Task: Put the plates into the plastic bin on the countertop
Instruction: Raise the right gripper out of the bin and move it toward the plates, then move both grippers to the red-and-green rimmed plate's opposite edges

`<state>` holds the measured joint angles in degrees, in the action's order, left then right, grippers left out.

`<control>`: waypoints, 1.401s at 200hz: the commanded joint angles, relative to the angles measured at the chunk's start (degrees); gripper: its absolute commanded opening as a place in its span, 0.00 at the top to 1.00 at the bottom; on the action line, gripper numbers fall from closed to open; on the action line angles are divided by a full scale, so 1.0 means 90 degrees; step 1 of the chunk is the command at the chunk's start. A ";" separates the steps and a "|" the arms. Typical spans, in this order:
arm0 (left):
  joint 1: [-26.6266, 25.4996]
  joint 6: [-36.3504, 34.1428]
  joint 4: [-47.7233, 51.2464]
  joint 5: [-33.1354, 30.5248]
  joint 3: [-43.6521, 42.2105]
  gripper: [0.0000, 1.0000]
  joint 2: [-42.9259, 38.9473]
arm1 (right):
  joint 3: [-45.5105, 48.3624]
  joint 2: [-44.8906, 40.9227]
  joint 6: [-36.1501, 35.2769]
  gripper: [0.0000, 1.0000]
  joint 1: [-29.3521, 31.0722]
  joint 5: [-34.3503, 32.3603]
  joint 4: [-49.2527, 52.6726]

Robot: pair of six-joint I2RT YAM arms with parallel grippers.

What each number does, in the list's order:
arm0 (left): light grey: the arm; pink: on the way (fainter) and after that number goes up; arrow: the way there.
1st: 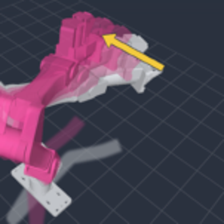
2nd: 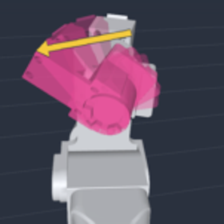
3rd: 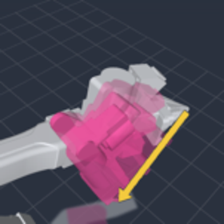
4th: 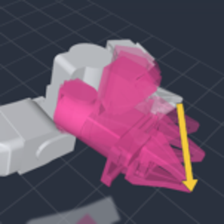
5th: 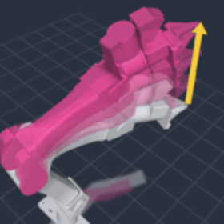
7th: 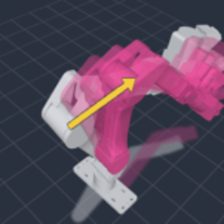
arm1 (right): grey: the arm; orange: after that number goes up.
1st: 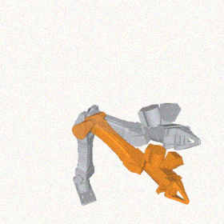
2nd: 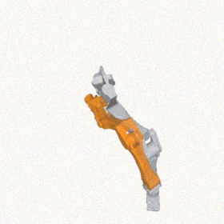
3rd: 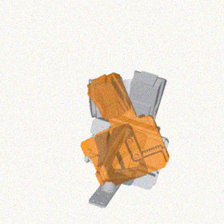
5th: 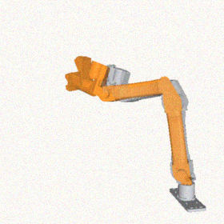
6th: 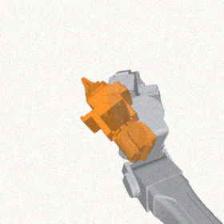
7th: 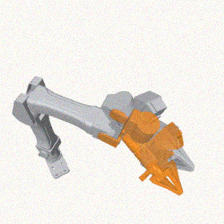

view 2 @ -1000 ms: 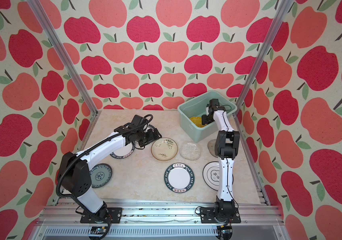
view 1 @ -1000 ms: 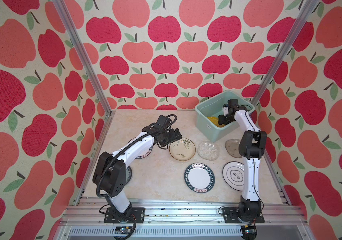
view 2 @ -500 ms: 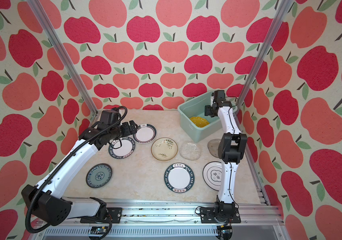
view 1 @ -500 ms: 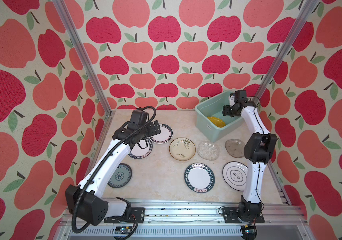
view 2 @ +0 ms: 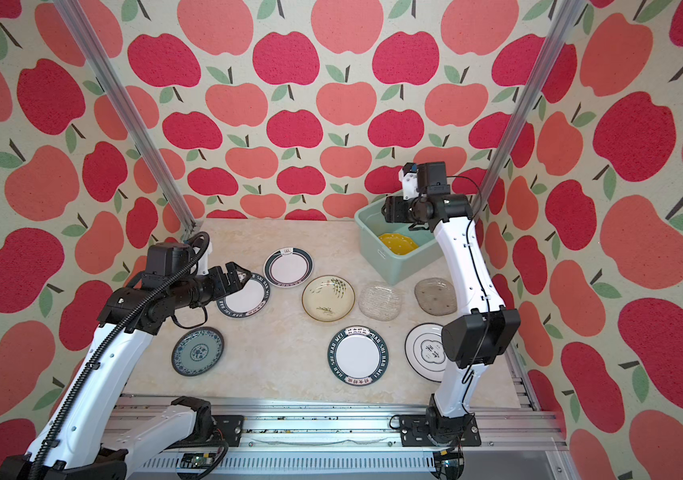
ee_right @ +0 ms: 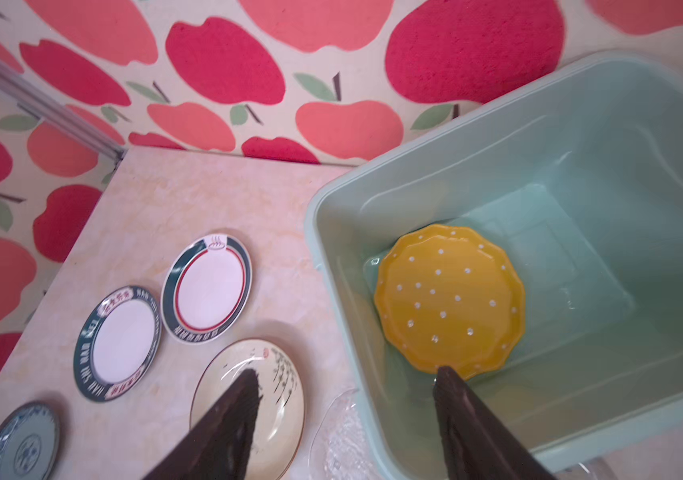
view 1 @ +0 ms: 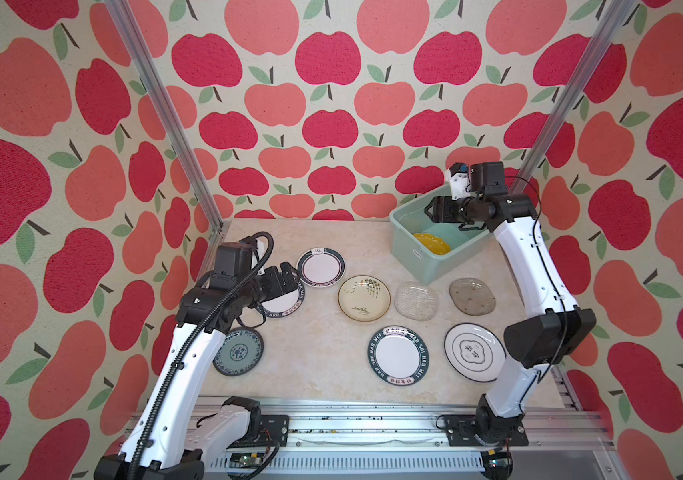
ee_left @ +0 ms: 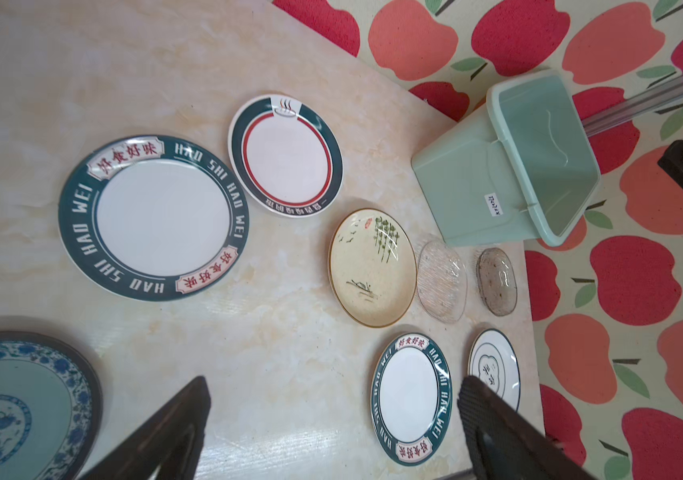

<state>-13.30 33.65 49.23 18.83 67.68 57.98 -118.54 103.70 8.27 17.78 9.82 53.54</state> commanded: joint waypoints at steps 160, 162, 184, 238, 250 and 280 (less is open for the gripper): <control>0.1139 0.0958 0.0258 0.0696 -0.0995 0.04 0.0437 | 0.0933 0.1096 0.2006 0.32 0.2849 0.0319 -0.0643; 0.1210 0.0900 0.0222 0.0724 -0.0964 0.04 0.0449 | 0.0883 0.1149 0.2034 0.32 0.2849 0.0267 -0.0672; 0.1730 -0.0015 -0.0166 0.1021 -0.0388 0.04 0.1327 | 0.0238 0.1833 0.2299 0.32 0.2839 -0.0108 -0.0810; 0.2239 -0.1615 -0.0656 0.1617 0.1654 0.03 0.3805 | -0.0782 0.3090 0.2908 0.31 0.2703 -0.0555 -0.1145; 0.2230 -0.1752 -0.0802 0.1769 0.2026 0.03 0.4277 | -0.0861 0.3289 0.3032 0.31 0.2605 -0.0520 -0.1243; 0.2075 -0.2004 -0.0973 0.1934 0.2851 0.04 0.5454 | -0.1157 0.3764 0.3200 0.31 0.2374 -0.0327 -0.1394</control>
<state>6.46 20.69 42.15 33.23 88.25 101.14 -125.54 134.43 34.11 41.06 6.90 42.54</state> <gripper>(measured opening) 0.965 0.689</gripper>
